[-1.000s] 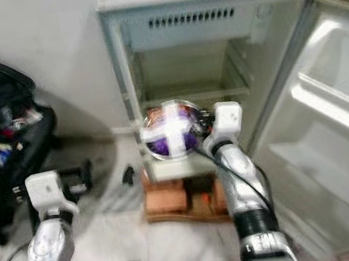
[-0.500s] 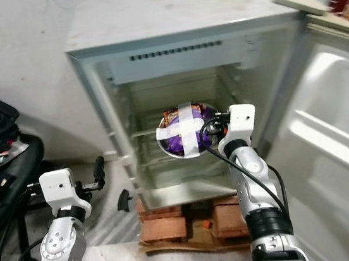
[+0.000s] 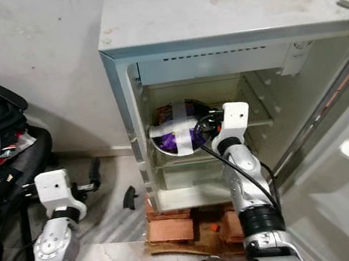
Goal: Restocking fridge
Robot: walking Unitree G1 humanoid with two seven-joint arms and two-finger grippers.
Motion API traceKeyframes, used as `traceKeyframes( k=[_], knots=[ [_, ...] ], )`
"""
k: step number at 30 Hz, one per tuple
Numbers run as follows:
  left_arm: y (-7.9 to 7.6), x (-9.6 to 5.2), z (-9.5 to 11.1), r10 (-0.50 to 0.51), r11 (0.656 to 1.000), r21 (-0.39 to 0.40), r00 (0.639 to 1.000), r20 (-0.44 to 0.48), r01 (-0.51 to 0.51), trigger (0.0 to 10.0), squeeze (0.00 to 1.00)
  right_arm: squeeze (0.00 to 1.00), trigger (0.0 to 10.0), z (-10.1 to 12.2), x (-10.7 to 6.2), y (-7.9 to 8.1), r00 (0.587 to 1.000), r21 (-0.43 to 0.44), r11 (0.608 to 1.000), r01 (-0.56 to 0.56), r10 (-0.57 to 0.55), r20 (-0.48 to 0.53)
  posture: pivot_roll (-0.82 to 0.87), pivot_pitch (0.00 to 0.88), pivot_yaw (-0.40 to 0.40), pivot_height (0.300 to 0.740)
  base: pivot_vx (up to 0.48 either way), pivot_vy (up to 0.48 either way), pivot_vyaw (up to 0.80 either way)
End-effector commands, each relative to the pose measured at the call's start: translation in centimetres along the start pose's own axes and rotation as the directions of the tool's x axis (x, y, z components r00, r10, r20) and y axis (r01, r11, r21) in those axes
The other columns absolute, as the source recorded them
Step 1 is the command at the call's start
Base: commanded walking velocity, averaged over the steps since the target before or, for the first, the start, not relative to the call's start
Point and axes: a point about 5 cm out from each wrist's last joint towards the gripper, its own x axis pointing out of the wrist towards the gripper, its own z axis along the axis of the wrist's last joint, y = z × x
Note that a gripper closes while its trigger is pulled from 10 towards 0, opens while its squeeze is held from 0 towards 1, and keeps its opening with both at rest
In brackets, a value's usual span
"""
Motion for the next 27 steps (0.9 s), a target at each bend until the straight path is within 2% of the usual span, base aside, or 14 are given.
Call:
traceKeyframes(
  k=[1, 8, 11, 17, 25, 27],
  knots=[
    [-0.2, -0.6, 0.0, -0.036, 0.999, 0.004, 0.999, -0.015, 0.036, 10.0, 0.00, 0.00, 10.0, 0.7, 0.3, -0.4, 0.999, -0.008, 1.000, 0.020, -0.020, 0.032, 0.14, 0.088, 0.000, 0.740, 0.000, 0.000, 0.00],
    [-0.7, -3.8, -0.1, -0.128, 0.987, 0.097, 0.992, -0.009, 0.128, 10.0, 0.00, 0.00, 10.0, 0.9, 0.6, -1.1, 0.998, -0.009, 0.999, 0.045, -0.045, 0.035, 0.16, 0.105, 0.000, 0.740, 0.000, 0.000, 0.00],
    [-0.7, -4.0, -0.5, -0.126, 0.985, 0.115, 0.992, -0.019, 0.128, 10.0, 0.00, 0.00, 10.0, 1.0, 1.0, -0.9, 0.998, -0.012, 0.999, 0.047, -0.047, 0.035, 0.17, 0.116, -0.005, 0.740, 0.000, 0.000, 0.00],
    [-0.5, -3.6, 0.0, -0.101, 0.990, 0.100, 0.995, -0.012, 0.102, 10.0, 0.00, 0.00, 10.0, 1.2, 2.3, -0.6, 0.998, -0.012, 0.998, 0.056, -0.055, 0.025, 0.19, 0.151, -0.010, 0.740, 0.000, 0.000, 0.00],
    [-0.6, -5.4, 0.1, -0.072, 0.993, 0.086, 0.997, -0.033, 0.075, 10.0, 0.00, 0.00, 10.0, 1.1, 3.6, -0.5, 0.995, 0.010, 0.995, 0.095, -0.095, -0.014, 0.23, 0.226, -0.031, 0.740, 0.000, 0.000, 0.00],
    [-0.6, -6.4, 0.3, -0.049, 0.995, 0.080, 0.998, -0.035, 0.052, 10.0, 0.00, 0.00, 10.0, 1.1, 3.9, -0.6, 0.995, 0.010, 0.995, 0.102, -0.102, -0.021, 0.25, 0.256, -0.041, 0.740, 0.000, 0.000, 0.00]
  ],
)
